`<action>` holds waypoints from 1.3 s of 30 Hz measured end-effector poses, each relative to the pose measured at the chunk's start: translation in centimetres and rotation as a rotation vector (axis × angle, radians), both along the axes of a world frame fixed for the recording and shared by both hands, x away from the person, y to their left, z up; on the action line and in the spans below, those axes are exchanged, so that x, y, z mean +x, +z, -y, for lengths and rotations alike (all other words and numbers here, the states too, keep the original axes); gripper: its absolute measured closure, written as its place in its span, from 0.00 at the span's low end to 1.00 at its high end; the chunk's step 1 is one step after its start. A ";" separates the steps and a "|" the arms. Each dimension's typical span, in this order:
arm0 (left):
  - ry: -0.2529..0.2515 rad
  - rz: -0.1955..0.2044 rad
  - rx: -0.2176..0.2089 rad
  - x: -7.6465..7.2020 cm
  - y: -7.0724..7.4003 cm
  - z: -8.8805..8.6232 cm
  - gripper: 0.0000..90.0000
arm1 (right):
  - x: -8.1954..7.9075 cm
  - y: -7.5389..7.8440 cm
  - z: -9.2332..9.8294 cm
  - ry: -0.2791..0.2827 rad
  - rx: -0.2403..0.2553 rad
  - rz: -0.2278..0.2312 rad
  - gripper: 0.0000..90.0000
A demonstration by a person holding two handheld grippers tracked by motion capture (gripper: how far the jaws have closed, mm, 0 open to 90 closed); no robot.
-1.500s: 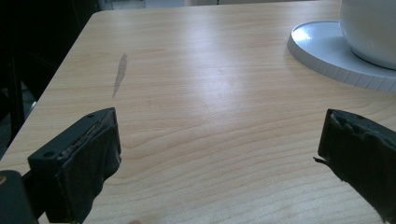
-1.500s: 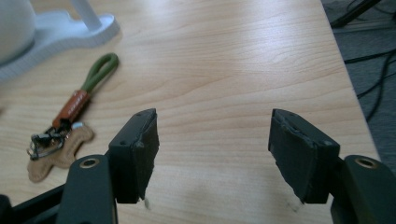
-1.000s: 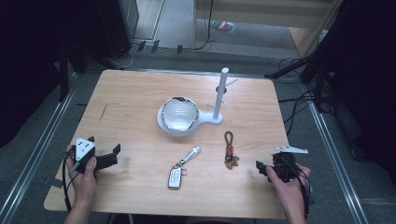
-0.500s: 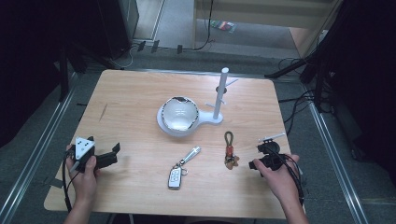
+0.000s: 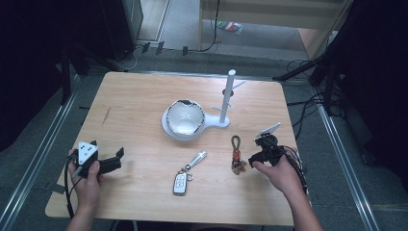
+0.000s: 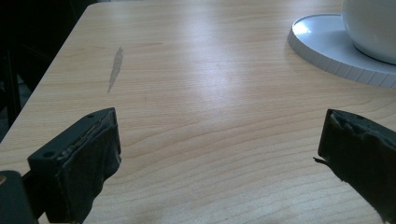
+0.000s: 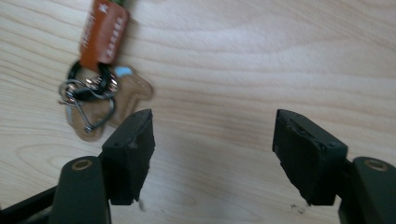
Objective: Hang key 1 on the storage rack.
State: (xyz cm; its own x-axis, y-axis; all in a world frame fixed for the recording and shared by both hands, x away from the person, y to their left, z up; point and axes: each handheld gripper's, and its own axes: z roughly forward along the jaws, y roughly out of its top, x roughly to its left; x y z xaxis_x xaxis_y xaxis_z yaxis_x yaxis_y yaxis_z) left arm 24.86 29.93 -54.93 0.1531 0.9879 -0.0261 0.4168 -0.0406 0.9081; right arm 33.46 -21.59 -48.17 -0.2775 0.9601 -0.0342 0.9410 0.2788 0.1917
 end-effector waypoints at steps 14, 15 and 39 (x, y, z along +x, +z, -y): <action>-0.001 0.000 0.007 0.0 0.0 0.1 0.00 | 2.5 0.1 -3.0 -0.018 0.124 -0.072 0.51; 0.002 0.003 0.010 0.0 0.0 0.1 0.00 | 2.5 0.0 -3.2 -0.021 0.124 -0.074 0.51; 0.015 0.021 -0.006 -0.1 0.0 0.0 0.00 | 4.0 -1.8 -5.1 -0.085 0.161 -0.104 0.62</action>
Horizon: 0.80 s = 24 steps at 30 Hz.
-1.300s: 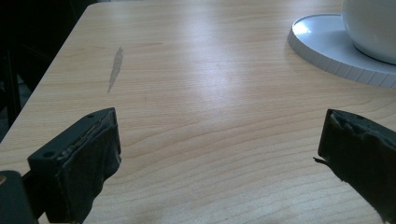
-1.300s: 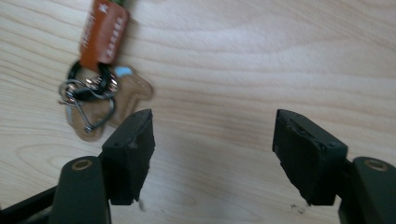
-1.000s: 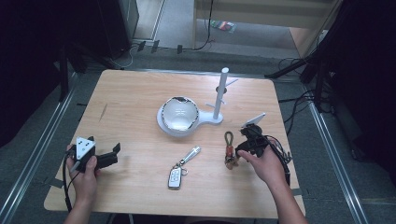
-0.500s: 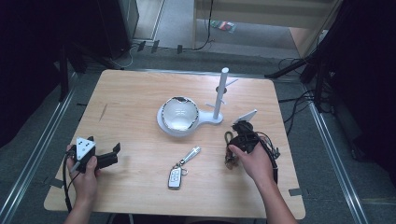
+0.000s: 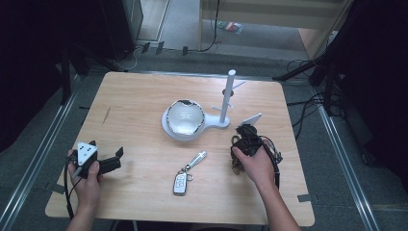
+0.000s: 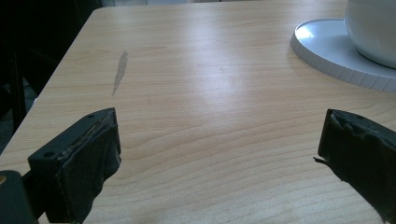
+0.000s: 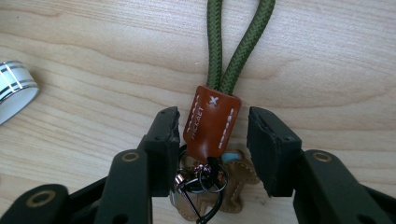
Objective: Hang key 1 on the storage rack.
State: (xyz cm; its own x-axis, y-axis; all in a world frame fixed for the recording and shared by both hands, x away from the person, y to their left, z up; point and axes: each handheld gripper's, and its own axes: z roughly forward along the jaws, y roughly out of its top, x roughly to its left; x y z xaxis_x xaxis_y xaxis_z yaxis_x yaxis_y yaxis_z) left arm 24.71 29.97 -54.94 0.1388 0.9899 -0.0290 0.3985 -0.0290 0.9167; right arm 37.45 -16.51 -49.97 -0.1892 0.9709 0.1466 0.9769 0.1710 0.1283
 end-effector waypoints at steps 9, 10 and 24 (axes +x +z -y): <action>0.001 0.003 -0.010 0.0 0.0 -0.1 0.00 | -0.2 -0.5 -0.5 0.013 -0.042 0.030 0.71; 0.003 0.004 -0.016 0.0 0.0 -0.2 0.00 | -0.5 -0.5 -0.6 0.008 -0.061 0.053 0.76; 0.007 0.006 -0.017 -0.1 0.0 -0.2 0.00 | -2.5 -0.1 -0.1 0.035 -0.024 0.221 0.89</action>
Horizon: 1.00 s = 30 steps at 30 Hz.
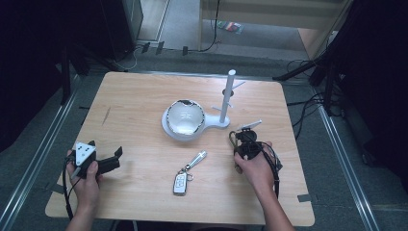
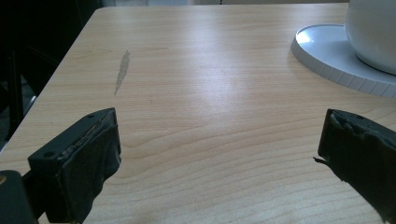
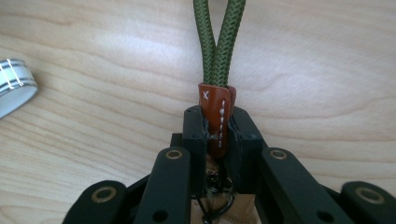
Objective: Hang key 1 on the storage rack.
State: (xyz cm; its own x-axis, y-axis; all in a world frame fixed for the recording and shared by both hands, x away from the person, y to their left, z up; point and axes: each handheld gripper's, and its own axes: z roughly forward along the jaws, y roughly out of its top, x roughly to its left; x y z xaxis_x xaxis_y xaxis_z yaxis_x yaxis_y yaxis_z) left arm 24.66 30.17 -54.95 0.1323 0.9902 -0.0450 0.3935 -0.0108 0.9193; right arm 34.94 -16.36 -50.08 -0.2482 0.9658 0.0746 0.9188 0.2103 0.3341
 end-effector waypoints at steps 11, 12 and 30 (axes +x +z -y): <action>0.002 0.001 0.003 0.0 0.0 0.0 0.00 | -1.2 2.2 1.2 -0.015 0.069 0.206 0.90; 0.003 0.000 0.002 0.0 0.0 0.0 0.00 | -1.3 2.6 1.3 -0.014 0.078 0.236 0.89; 0.005 -0.006 0.000 0.0 0.0 -0.1 0.00 | -1.9 5.1 1.6 -0.056 0.044 0.567 0.89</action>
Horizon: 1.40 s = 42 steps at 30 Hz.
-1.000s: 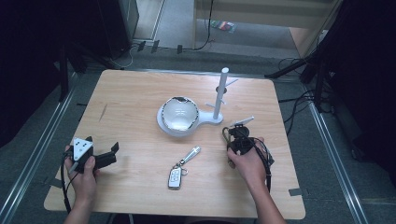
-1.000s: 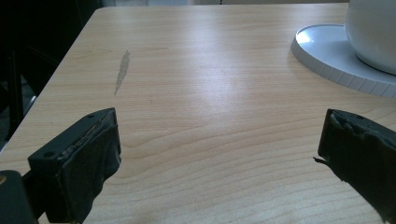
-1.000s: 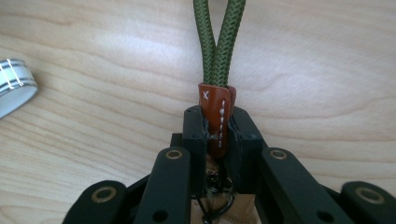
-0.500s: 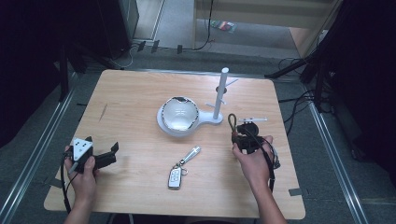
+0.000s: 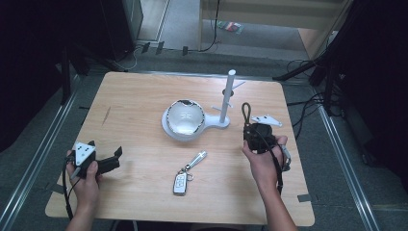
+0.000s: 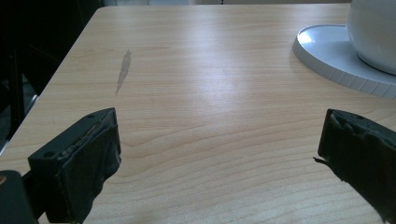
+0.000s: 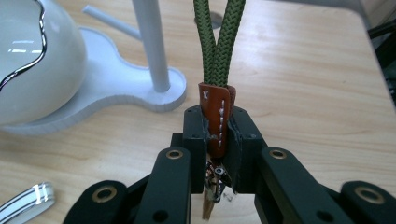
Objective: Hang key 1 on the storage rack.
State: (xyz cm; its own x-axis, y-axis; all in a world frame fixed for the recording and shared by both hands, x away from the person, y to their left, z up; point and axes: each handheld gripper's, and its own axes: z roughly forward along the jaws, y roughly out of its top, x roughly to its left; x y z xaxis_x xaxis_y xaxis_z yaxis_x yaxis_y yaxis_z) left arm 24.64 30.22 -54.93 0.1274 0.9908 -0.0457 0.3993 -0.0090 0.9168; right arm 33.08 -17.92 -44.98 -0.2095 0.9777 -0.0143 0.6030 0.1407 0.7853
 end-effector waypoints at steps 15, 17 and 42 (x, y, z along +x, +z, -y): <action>0.008 -0.004 0.016 0.0 0.0 0.2 0.00 | 0.9 1.2 -0.1 -0.077 -0.077 0.158 0.89; 0.009 -0.004 0.016 0.1 0.0 0.2 0.00 | 1.2 1.3 -0.2 -0.082 -0.084 0.169 0.89; 0.031 -0.011 0.011 0.2 0.0 0.1 0.00 | 4.0 2.3 -1.6 -0.091 -0.125 0.189 0.88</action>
